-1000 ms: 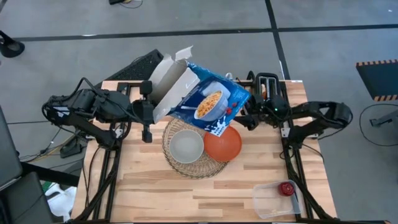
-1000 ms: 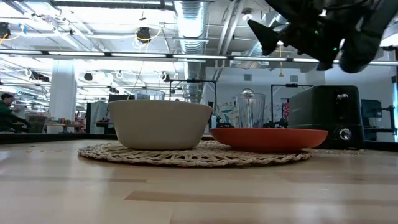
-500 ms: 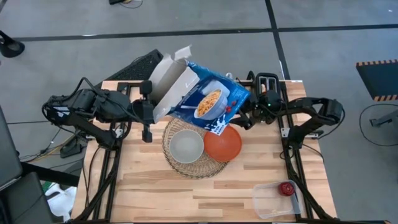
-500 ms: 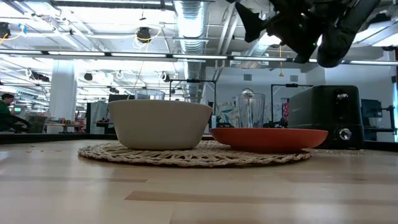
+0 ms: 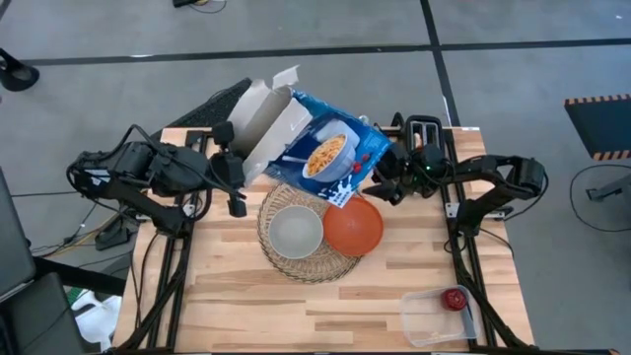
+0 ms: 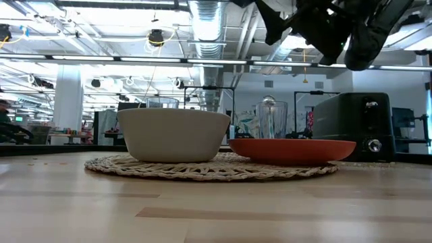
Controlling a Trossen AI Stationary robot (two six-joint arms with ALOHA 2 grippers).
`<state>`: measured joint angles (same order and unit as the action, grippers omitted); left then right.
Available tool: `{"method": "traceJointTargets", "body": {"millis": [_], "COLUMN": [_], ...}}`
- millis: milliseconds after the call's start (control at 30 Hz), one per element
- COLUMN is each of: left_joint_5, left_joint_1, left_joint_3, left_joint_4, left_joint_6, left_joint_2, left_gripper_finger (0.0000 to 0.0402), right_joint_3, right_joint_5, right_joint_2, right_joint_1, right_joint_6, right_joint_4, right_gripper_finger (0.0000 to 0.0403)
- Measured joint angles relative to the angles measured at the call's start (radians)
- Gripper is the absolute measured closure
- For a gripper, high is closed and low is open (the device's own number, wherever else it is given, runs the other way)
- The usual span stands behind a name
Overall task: Arrange a breakfast setting
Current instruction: Pour the cereal from the cereal box into the white bowl
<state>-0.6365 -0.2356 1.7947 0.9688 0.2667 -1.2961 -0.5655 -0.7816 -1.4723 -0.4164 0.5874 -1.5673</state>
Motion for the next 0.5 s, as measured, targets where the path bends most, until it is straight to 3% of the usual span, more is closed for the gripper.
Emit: {"method": "traceJointTargets", "body": {"millis": [500], "left_joint_5": [-0.05], "left_joint_1": [0.013], "left_joint_3": [0.0], "left_joint_4": [0.006], "left_joint_6": [0.019], "left_joint_2": [-0.064], "left_gripper_finger": [0.0401], "right_joint_3": [0.002], "right_joint_5": [0.146], "right_joint_2": [0.0], "right_joint_1": [0.017], "right_joint_6": [0.026], "right_joint_4": [0.046], "right_gripper_finger": [0.001]}}
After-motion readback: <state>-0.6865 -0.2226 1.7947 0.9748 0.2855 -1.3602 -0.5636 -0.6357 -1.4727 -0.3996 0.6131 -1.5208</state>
